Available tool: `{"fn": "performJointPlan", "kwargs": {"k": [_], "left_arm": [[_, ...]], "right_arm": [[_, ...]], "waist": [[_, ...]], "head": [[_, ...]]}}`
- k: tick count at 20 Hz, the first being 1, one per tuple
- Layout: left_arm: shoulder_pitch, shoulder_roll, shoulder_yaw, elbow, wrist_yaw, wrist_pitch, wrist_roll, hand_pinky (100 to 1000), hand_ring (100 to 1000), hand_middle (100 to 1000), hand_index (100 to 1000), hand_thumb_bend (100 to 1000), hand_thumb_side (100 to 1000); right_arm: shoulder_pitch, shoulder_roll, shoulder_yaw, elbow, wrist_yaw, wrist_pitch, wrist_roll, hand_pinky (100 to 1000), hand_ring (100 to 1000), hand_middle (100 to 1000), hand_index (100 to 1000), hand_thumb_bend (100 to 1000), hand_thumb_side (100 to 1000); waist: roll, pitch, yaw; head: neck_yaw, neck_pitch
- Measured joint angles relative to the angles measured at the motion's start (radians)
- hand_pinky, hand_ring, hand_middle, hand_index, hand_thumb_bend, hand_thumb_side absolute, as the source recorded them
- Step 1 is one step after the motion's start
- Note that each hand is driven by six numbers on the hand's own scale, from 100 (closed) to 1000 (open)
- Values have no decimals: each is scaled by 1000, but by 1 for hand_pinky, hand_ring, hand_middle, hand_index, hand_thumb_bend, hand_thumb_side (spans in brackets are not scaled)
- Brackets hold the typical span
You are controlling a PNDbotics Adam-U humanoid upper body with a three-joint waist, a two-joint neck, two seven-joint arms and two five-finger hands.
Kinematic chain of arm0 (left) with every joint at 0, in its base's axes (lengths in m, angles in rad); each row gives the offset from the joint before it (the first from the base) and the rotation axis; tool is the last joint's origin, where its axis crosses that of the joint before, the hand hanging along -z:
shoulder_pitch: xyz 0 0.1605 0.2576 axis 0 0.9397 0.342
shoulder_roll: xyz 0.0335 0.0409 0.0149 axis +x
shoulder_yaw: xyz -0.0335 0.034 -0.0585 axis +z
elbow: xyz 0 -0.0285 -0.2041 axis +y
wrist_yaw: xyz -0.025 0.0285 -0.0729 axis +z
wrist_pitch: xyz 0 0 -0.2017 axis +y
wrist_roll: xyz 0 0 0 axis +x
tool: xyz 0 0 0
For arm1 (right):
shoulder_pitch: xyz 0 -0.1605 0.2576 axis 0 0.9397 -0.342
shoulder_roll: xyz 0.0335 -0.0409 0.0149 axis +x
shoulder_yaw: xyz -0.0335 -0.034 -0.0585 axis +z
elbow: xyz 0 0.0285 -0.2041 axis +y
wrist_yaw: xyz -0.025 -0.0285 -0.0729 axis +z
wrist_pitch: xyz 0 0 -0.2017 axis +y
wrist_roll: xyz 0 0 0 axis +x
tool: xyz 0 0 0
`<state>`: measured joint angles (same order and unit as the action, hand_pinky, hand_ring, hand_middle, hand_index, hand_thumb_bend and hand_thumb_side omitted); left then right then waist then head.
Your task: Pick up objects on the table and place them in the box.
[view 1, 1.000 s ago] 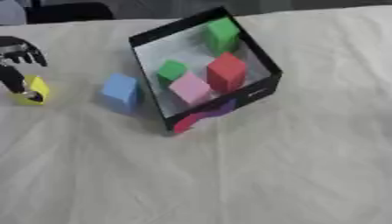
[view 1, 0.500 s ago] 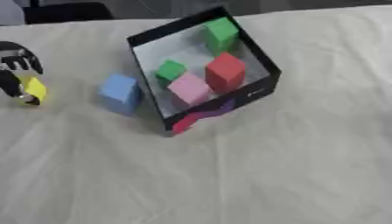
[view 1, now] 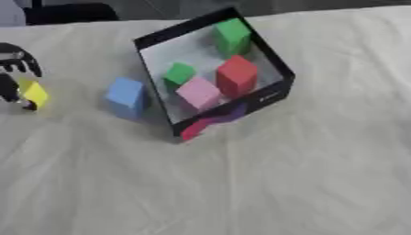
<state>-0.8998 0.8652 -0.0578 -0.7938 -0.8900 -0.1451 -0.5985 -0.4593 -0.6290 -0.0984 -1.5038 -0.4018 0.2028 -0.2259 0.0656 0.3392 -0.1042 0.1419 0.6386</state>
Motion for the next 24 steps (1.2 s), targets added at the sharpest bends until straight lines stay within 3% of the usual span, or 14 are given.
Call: {"fn": "performJointPlan", "kwargs": {"k": [1, 3, 10, 14, 20, 24], "left_arm": [[0, 0, 0, 0, 0, -1, -3, 836, 832, 797, 801, 705, 100], [0, 0, 0, 0, 0, -3, -13, 833, 830, 788, 795, 709, 100], [0, 0, 0, 0, -54, 9, -40, 743, 755, 742, 787, 668, 100], [0, 0, 0, 1, -82, 11, -43, 654, 633, 699, 765, 639, 100], [0, 0, 0, 7, -77, 11, -29, 587, 537, 599, 689, 622, 100], [1, 0, 1, 6, -76, 4, 16, 524, 445, 497, 583, 607, 100]], "right_arm": [[2, 0, 0, 0, 0, 0, 0, 738, 799, 694, 787, 233, 581], [2, 0, 0, 0, 0, -2, -1, 738, 798, 693, 786, 233, 580], [3, 6, -2, 0, -1, -2, -1, 738, 796, 690, 785, 230, 582], [3, 7, -6, 0, -4, -3, -2, 737, 796, 690, 785, 230, 582], [5, 7, -7, 0, -8, -6, -5, 737, 795, 689, 785, 229, 583], [7, 7, -7, 0, -8, -6, -5, 738, 795, 688, 786, 228, 583]], "waist": [[0, 0, 0], [0, 0, 0], [0, 0, 0], [0, 0, 0], [0, 0, 0], [0, 0, 0]], "head": [[0, 0], [0, 0], [1, -3], [1, -4], [1, -4], [1, -3]]}}
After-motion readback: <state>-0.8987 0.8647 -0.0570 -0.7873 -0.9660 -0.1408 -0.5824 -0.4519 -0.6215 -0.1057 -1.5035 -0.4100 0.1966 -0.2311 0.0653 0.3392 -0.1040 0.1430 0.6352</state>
